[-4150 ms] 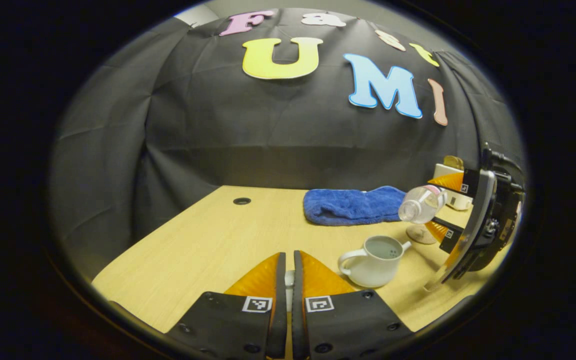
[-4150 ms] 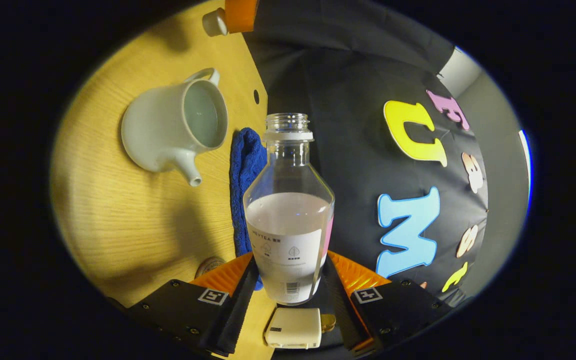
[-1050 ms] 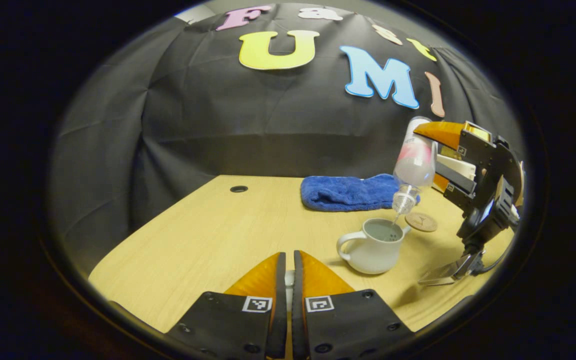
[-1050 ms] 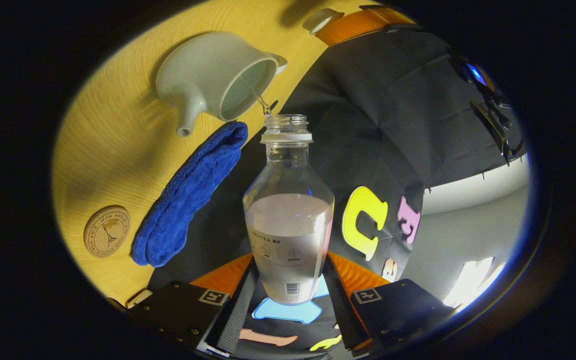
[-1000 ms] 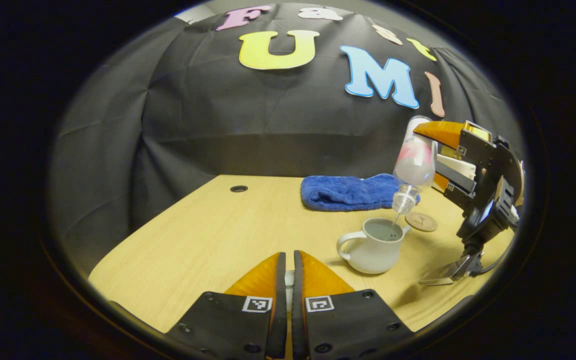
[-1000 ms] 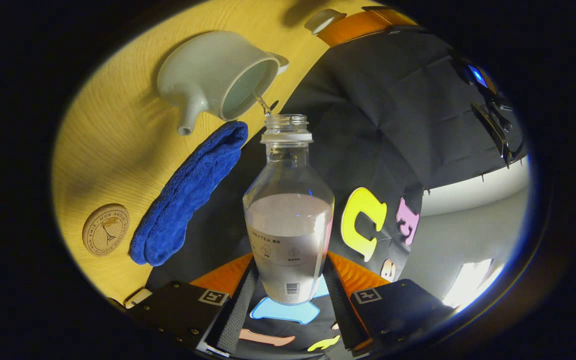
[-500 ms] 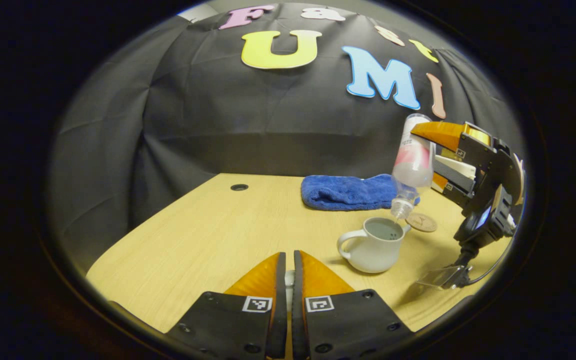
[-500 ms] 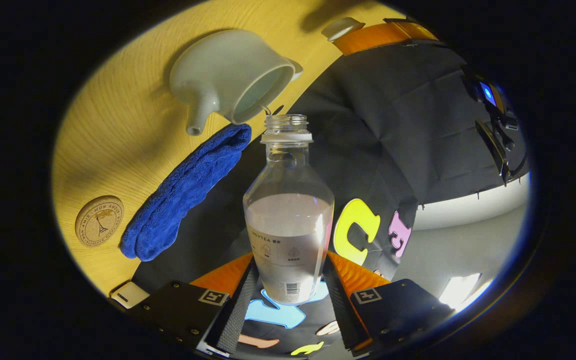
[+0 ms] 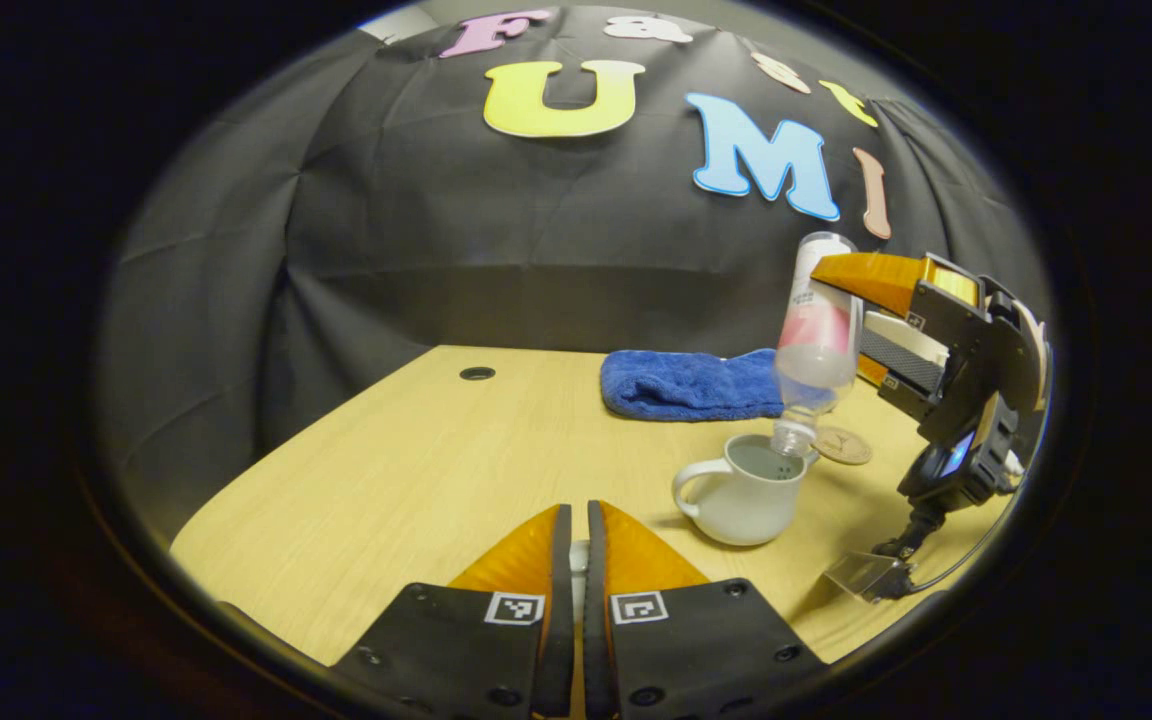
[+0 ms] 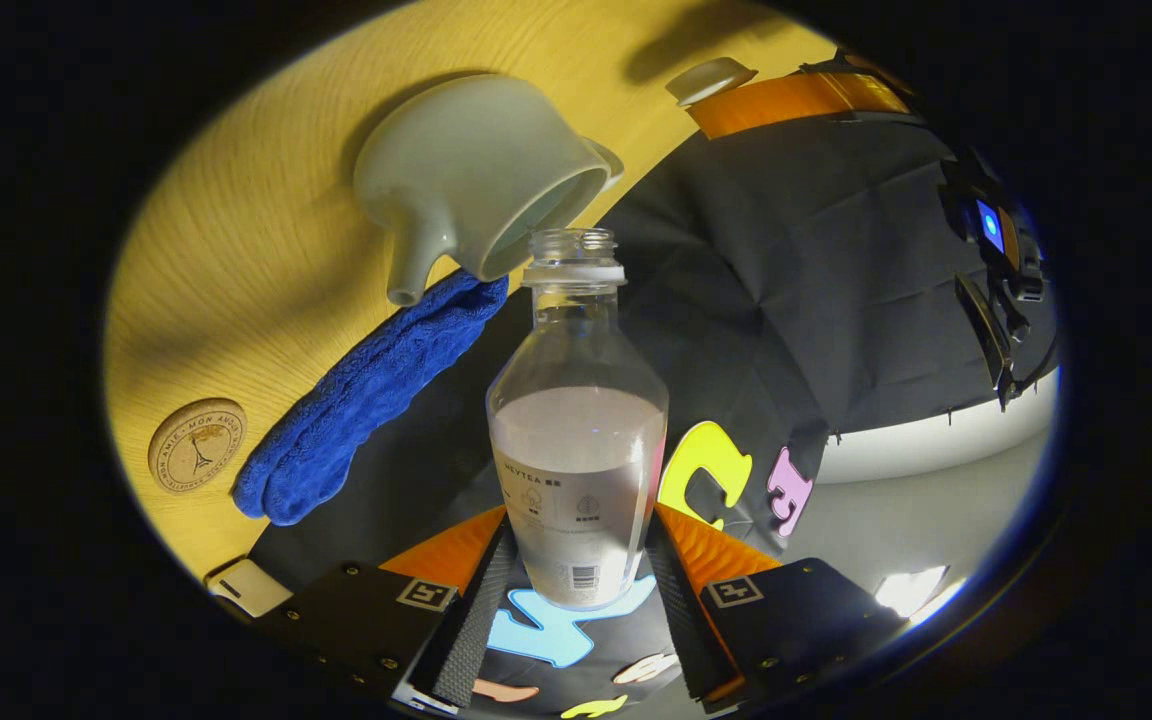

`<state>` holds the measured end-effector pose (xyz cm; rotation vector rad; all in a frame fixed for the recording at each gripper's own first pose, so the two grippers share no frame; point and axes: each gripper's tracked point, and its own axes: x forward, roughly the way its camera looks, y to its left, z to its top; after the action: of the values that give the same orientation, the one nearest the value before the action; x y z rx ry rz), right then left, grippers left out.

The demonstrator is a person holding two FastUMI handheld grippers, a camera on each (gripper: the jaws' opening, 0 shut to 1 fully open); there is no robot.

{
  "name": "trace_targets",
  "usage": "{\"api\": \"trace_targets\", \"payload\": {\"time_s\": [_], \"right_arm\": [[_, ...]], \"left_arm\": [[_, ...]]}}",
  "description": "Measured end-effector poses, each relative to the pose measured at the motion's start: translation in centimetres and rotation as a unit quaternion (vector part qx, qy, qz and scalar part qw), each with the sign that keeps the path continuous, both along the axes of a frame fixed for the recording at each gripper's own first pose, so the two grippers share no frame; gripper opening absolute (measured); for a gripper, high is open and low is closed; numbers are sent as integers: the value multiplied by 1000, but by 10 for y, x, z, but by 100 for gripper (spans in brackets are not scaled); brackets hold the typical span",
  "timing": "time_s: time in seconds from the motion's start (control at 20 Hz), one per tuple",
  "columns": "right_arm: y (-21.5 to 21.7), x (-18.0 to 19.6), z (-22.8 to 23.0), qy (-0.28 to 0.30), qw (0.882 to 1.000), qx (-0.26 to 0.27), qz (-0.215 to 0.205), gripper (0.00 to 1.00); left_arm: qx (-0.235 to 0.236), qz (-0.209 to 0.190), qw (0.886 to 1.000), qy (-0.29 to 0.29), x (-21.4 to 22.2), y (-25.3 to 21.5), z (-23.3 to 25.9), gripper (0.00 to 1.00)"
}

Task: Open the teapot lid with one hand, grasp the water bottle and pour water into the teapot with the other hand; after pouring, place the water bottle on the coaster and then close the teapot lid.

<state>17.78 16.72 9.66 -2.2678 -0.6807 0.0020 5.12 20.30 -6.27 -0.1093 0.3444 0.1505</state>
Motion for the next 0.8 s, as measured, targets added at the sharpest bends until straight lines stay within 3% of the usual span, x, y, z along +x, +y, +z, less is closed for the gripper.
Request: {"api": "trace_targets", "payload": {"time_s": [0.25,0.4,0.6,0.8], "right_arm": [[-15,9,-13,62,995,66,-33,76],[-33,8,-24,106,983,140,-51,76],[-47,9,-36,189,942,267,-71,76],[-56,4,-39,263,877,395,-76,76]], "left_arm": [[-2,0,1000,-1,0,0,0,11],[-1,1,1000,-1,0,1,1,10],[-2,3,1000,-3,0,3,3,11],[0,4,1000,-2,-1,3,3,11]]}}
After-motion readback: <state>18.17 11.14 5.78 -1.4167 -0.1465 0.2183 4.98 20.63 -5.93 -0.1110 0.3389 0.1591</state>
